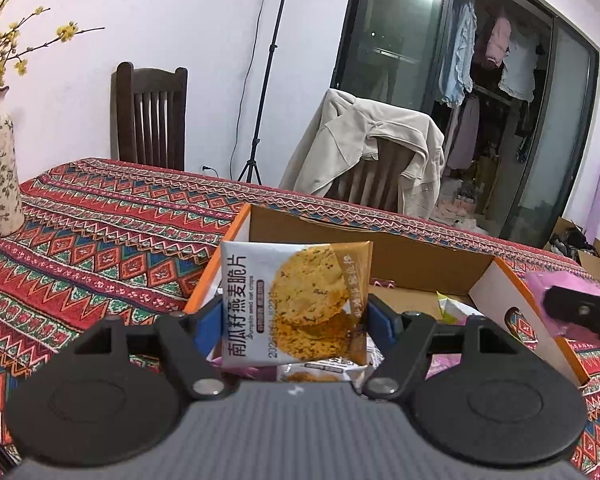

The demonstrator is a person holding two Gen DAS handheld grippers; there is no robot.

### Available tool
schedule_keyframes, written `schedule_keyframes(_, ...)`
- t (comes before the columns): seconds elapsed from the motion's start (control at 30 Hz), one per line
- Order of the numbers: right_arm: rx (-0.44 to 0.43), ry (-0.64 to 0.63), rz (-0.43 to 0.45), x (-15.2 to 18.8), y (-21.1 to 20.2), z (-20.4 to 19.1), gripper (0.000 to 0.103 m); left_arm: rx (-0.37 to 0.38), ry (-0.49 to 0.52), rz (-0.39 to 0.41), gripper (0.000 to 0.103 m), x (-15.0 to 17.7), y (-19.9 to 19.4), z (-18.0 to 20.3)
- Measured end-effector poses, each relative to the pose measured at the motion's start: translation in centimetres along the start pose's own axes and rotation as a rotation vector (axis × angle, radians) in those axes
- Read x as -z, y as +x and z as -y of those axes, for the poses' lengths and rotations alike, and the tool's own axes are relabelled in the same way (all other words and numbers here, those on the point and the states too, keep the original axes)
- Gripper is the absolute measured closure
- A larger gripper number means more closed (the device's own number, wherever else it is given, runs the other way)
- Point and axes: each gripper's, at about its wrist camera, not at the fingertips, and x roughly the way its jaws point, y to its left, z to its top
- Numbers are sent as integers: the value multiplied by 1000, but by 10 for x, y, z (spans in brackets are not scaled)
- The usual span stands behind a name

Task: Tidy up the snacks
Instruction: 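Carry both packets into the cardboard box and open both tools to release them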

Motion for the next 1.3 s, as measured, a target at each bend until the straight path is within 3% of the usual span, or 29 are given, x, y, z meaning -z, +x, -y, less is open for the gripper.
schedule_keyframes(0.2, -30, 58, 24, 18, 23, 5, 22, 9, 9, -14, 29, 1, 3, 2)
schedule_keyframes(0.4, -42, 43, -16, 30, 37, 9, 22, -6, 32, -3, 28, 3, 8, 6)
schedule_keyframes(0.5, -57, 41, -37, 35, 41, 9, 20, -10, 34, 9, 18, 4, 7, 7)
schedule_keyframes(0.57, -57, 50, -30, 35, 39, 12, 12, -16, 27, 23, 1, 4, 4, 6)
schedule_keyframes(0.63, -87, 84, -21, 36, 35, 17, 0, -13, 25, 45, 0, 4, 1, 5)
schedule_keyframes(1.3, -60, 80, 11, 34, 10, 28, 0, -11, 50, 121, 0, 10, -25, 17)
